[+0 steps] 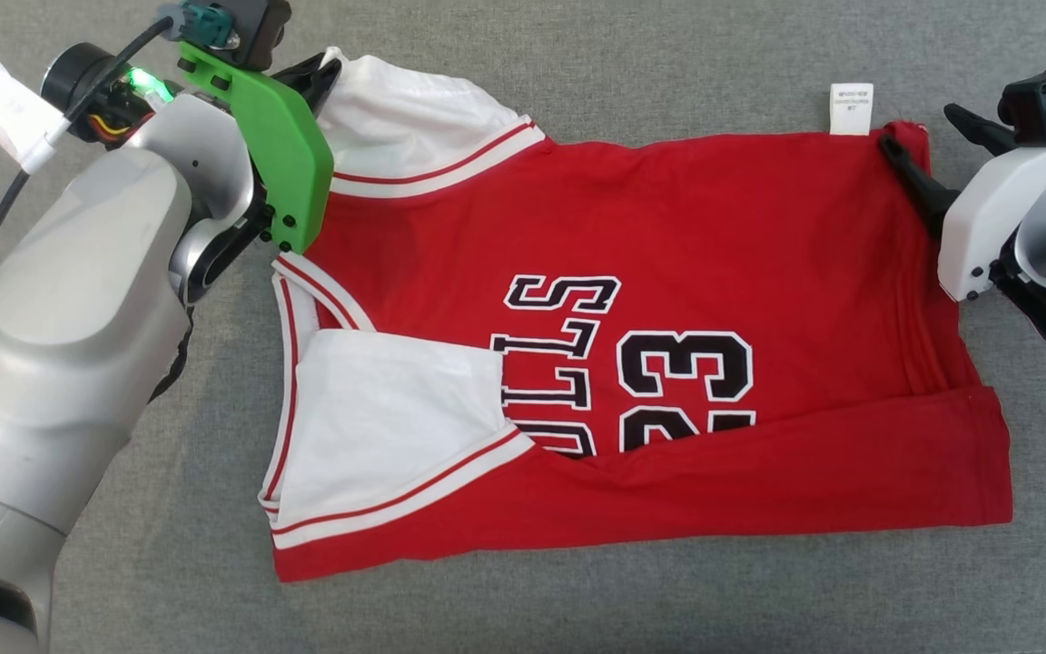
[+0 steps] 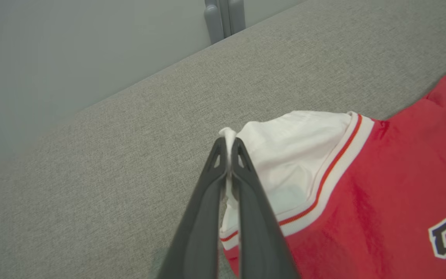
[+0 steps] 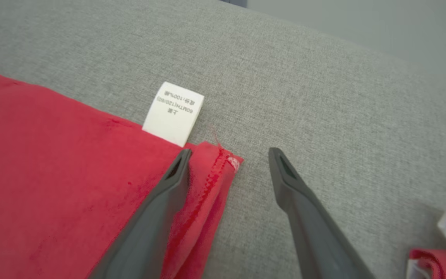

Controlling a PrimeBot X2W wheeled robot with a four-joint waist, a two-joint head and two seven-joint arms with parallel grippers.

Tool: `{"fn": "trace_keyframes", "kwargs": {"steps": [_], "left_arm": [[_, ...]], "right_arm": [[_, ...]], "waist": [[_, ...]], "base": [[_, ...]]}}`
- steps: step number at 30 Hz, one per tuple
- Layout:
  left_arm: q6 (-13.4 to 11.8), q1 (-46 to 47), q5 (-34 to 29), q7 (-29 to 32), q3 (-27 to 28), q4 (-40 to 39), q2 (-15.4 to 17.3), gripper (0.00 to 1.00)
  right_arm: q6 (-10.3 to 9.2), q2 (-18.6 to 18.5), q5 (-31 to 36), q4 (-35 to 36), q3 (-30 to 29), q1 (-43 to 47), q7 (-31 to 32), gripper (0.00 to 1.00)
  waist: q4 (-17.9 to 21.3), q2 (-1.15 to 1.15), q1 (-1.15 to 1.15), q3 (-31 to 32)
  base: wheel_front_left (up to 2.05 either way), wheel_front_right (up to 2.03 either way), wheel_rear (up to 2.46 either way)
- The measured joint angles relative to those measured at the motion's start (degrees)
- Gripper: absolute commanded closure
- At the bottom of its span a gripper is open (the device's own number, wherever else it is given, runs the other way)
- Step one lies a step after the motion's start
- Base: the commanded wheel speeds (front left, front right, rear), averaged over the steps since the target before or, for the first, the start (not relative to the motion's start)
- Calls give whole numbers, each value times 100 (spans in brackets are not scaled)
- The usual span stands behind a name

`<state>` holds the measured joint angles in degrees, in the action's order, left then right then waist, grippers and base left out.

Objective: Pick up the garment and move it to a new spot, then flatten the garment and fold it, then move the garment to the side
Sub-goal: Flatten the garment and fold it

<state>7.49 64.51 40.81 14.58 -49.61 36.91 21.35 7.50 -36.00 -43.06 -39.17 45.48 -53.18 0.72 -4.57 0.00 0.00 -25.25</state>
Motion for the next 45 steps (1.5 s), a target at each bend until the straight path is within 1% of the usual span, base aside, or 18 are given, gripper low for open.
{"fn": "trace_keyframes", "kwargs": {"steps": [10,11,12,15,18,21,26,29,31,34,38,42,45], "left_arm": [[-1,26,40,-13,-76,-2,46,100],[0,29,40,-34,-83,14,45,100],[0,32,40,-48,-88,33,45,100],[-10,40,40,-113,-83,118,58,100],[-85,56,-15,-268,-79,235,118,100],[-218,168,-126,-523,-30,361,146,100],[-485,326,-263,-1093,78,620,102,100],[-701,480,-379,-1524,144,802,30,100],[-753,550,-436,-1768,166,955,-20,100],[-723,576,-453,-1965,166,1202,-110,100],[-542,522,-453,-2081,64,1439,-188,100],[-423,270,-452,-2206,-30,1536,-174,100],[-330,30,-428,-2270,-90,1512,-90,100]], "right_arm": [[4,-67,-580,-416,668,-404,-133,0],[4,-67,-664,-426,753,-429,-131,51],[3,-71,-714,-437,838,-464,-130,100],[8,-66,-820,-447,1039,-517,-227,100],[8,-90,-875,-568,1140,-628,-465,100],[7,-102,-875,-694,1195,-792,-767,100],[7,-47,-777,-913,1289,-1121,-1271,100],[7,27,-659,-1077,1259,-1292,-1470,100],[7,98,-599,-1136,1213,-1352,-1530,100],[5,171,-534,-1151,1101,-1356,-1563,100],[4,116,-264,-850,857,-1155,-1572,100],[4,51,-130,-505,598,-661,-1573,100],[4,-26,-56,-300,458,-271,-1575,100]], "waist": [[17,0,0,-174],[19,0,0,-174],[21,0,0,-171],[45,0,0,-153],[84,0,0,-129],[121,0,0,-125],[154,0,0,-167],[165,0,0,-196],[172,0,0,-203],[175,0,0,-178],[166,0,0,-82],[145,0,0,86],[124,0,0,250]], "base": [[0,0,0],[0,0,0],[0,0,0],[0,0,0],[0,0,0],[0,0,0],[0,0,0],[0,0,0],[0,0,0],[0,0,0],[0,0,0],[0,0,0],[0,0,0]]}}
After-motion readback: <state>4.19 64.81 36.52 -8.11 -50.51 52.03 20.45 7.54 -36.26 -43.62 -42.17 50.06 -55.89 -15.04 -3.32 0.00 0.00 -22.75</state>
